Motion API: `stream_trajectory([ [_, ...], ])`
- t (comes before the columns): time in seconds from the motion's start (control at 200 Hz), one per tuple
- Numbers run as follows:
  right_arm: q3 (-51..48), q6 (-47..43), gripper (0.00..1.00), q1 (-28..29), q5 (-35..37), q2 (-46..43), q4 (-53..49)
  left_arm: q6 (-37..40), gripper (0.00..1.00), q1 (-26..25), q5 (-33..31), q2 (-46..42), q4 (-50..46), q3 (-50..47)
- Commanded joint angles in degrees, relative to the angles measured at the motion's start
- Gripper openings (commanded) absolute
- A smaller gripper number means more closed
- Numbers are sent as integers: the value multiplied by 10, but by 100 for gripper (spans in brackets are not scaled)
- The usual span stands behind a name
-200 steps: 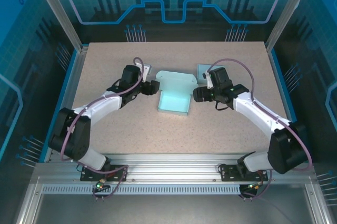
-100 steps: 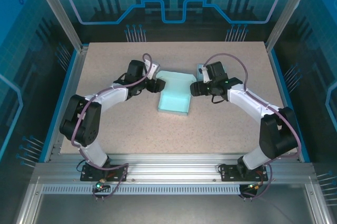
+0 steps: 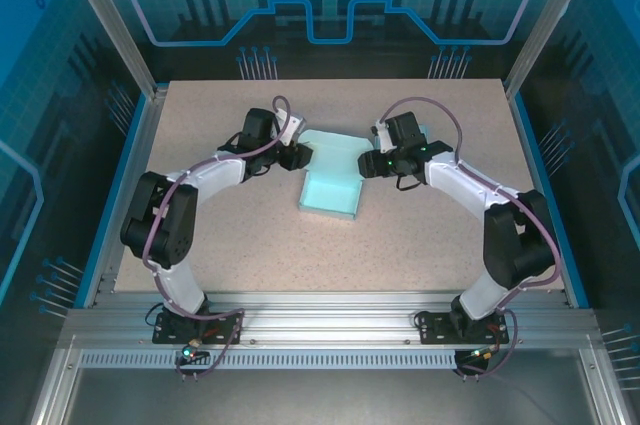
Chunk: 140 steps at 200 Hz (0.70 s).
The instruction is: Fold the paper box
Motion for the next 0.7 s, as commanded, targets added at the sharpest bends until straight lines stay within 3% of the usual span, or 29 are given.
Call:
stream_trajectory([
  [0.0, 17, 1, 55, -5, -18, 11, 18, 5, 44, 4, 30, 9, -17, 19],
  [0.07, 16, 2, 50, -3, -17, 13, 22, -1, 35, 4, 33, 9, -20, 21],
  [0.355, 29, -5, 27, 24, 19, 29, 15, -23, 25, -4, 35, 6, -10, 15],
  [0.695, 48, 7, 18, 67, 110, 36, 18, -66, 5, -48, -45, -29, 53, -26],
])
